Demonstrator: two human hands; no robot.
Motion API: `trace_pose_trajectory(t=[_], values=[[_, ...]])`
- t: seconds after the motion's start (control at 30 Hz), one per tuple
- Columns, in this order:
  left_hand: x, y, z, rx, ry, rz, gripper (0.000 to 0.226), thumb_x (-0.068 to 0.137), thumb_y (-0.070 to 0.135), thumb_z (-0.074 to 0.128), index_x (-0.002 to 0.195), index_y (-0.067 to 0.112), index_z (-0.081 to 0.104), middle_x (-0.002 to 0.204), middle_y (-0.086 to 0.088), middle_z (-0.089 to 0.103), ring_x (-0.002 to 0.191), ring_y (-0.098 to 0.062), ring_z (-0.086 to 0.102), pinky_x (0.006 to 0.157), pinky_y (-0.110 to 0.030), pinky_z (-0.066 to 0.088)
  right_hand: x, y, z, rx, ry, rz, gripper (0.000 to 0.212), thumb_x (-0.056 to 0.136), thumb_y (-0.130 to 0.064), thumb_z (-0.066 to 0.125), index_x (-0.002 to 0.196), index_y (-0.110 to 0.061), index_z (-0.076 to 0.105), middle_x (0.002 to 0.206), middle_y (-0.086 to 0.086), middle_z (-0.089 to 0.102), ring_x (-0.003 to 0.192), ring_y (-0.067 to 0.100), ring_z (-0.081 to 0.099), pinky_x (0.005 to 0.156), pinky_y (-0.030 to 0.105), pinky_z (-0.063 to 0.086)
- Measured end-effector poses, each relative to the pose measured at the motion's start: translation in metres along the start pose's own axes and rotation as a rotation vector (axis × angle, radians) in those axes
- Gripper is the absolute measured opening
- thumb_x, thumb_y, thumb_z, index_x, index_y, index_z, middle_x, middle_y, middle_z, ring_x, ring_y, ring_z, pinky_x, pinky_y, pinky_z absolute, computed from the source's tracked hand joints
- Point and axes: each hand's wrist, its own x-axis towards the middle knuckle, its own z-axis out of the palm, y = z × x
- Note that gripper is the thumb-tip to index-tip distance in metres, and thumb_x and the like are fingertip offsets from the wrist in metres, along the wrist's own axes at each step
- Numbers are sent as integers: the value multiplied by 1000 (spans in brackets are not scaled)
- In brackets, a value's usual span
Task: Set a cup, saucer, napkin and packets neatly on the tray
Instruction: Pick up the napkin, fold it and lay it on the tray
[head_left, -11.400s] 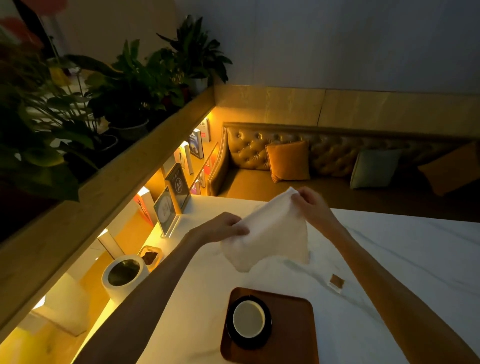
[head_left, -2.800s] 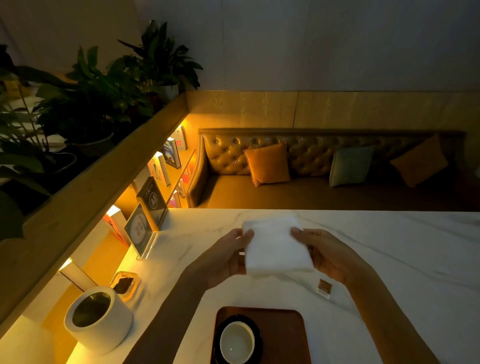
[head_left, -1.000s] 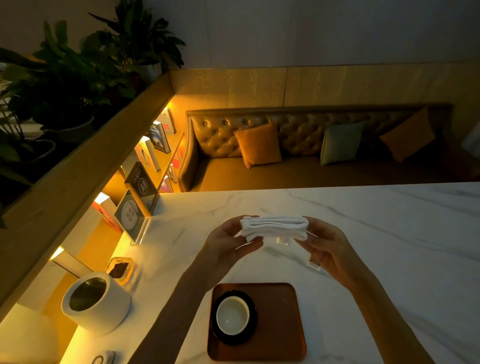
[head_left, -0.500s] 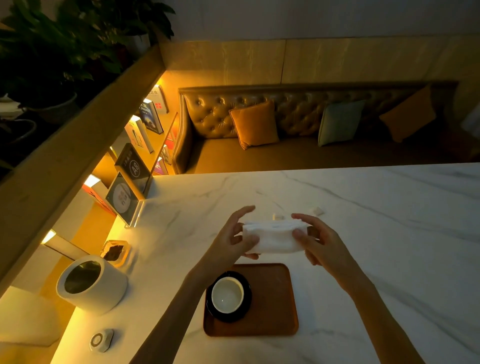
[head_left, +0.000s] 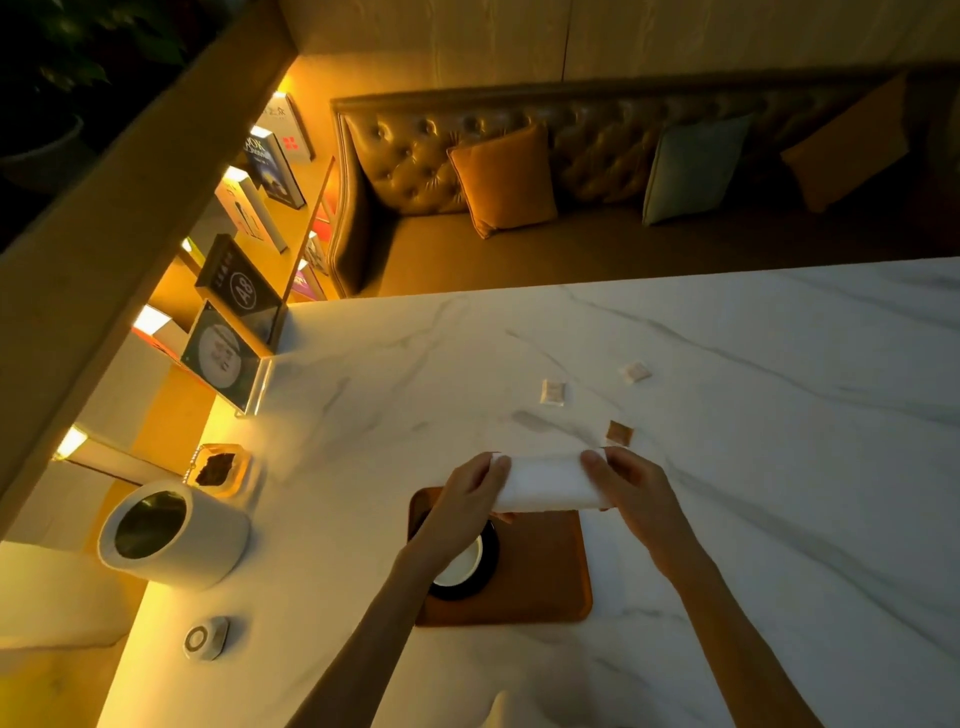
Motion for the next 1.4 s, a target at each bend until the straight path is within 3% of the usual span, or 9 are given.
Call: trace_pose_trajectory(t=[0.17,0.33,0.43,0.53,0.7,1.0,1.13,1.27,1.4], values=[[22,-65,17,143,-94,-176,38,102,30,35,94,1,58,86,-8,51,80,-19,51,74,-30,38,12,58,5,9,-123,228,12,91,-29,58,90,-30,70,86,-3,65,72,10,61,52,20,49],[45,-122,34,428,-241,-236,27,101,23,38,119,18,58,111,3,61,89,-7,54,68,-10,38,25,130,18,-243,-214,423,9,90,-27,60,97,-21,61,96,9,67,85,24,67,64,29,55],[57,-144,51,622,-304,-235,25,99,25,41,119,18,54,110,-5,65,88,-17,58,71,-23,41,31,160,21,-318,-227,466,15,89,-26,62,100,-16,63,96,9,67,88,26,66,76,36,57],[69,-158,66,884,-377,-232,24,98,20,37,115,14,52,109,-12,65,102,-30,58,97,-41,38,37,179,25,-393,-260,462,19,89,-25,62,103,-12,65,98,8,66,90,23,64,82,36,57],[78,-179,83,1157,-458,-221,22,93,15,47,113,13,55,113,-11,66,117,-32,49,110,-47,29,48,196,36,-520,-316,404,21,90,-24,60,105,-11,68,106,10,68,96,20,62,83,24,48],[75,-195,94,1310,-381,-148,22,88,22,53,105,15,66,109,-8,67,121,-34,42,115,-51,20,48,212,37,-631,-309,359,24,91,-33,57,106,-16,64,108,8,60,92,20,60,85,31,52],[62,-194,100,1290,-276,-109,27,91,22,49,115,12,53,116,-13,62,117,-35,48,115,-52,25,39,217,34,-580,-223,275,30,92,-33,57,119,-18,57,117,4,55,100,19,59,87,31,52],[36,-203,107,1292,-258,92,44,86,16,58,127,6,45,132,-19,52,128,-37,44,117,-52,24,18,227,33,-730,-141,-12,30,93,-31,55,121,-19,57,123,2,61,110,18,59,91,30,51],[7,-216,115,1346,-321,136,73,89,11,52,151,2,14,160,-23,15,150,-39,11,118,-53,-6,-6,241,40,-956,-270,-234,57,80,-26,73,132,-11,54,135,11,57,123,29,56,94,42,54]])
